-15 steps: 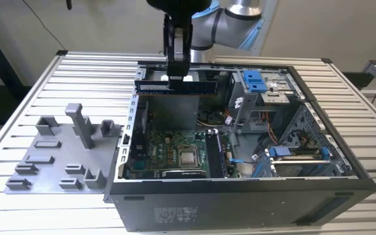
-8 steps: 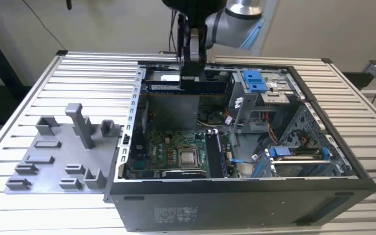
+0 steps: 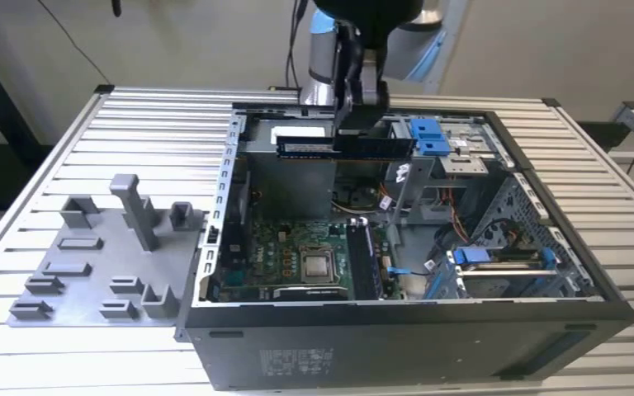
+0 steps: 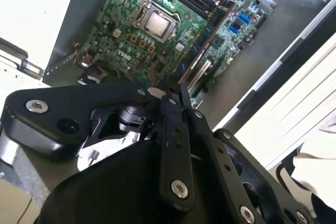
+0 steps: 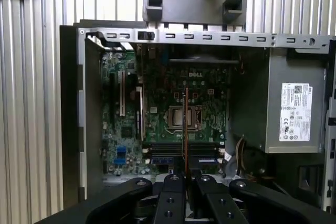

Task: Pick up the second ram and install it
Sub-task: 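Pick up the second ram and move it above second insertion slot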

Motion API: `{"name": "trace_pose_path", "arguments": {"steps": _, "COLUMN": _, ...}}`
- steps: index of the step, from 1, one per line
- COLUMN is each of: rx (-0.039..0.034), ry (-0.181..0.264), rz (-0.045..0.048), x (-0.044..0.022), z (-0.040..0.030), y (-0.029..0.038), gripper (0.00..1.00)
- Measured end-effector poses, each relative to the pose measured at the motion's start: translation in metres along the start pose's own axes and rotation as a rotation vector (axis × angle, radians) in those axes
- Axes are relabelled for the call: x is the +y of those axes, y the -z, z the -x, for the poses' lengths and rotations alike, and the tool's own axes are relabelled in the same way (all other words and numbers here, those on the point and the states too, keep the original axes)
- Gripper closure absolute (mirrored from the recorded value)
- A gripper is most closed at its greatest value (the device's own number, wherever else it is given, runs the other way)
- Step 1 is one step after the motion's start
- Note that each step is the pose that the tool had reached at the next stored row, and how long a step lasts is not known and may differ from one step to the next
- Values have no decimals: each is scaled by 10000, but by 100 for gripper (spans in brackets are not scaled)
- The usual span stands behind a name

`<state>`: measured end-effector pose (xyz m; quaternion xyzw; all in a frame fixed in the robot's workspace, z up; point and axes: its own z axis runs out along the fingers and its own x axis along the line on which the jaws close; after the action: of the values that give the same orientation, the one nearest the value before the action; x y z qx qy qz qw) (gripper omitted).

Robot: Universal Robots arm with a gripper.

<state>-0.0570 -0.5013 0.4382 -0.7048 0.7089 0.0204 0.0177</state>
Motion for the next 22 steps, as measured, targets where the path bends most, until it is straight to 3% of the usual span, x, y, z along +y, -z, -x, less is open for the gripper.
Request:
{"name": "trace_pose_path", "arguments": {"steps": 4, "rx": 0, "ry": 0, "rz": 0, "x": -120, "z": 0, "y": 0, "gripper": 86}}
{"name": "trace_pose_path", "arguments": {"steps": 13, "rx": 1, "ry": 0, "rz": 0, "x": -303, "z": 2, "y": -7, "gripper": 86}}
{"name": "trace_pose_path", "arguments": {"steps": 22, "rx": -2, "ry": -1, "rz": -15, "x": -389, "z": 65, "y": -23, "gripper": 86}}
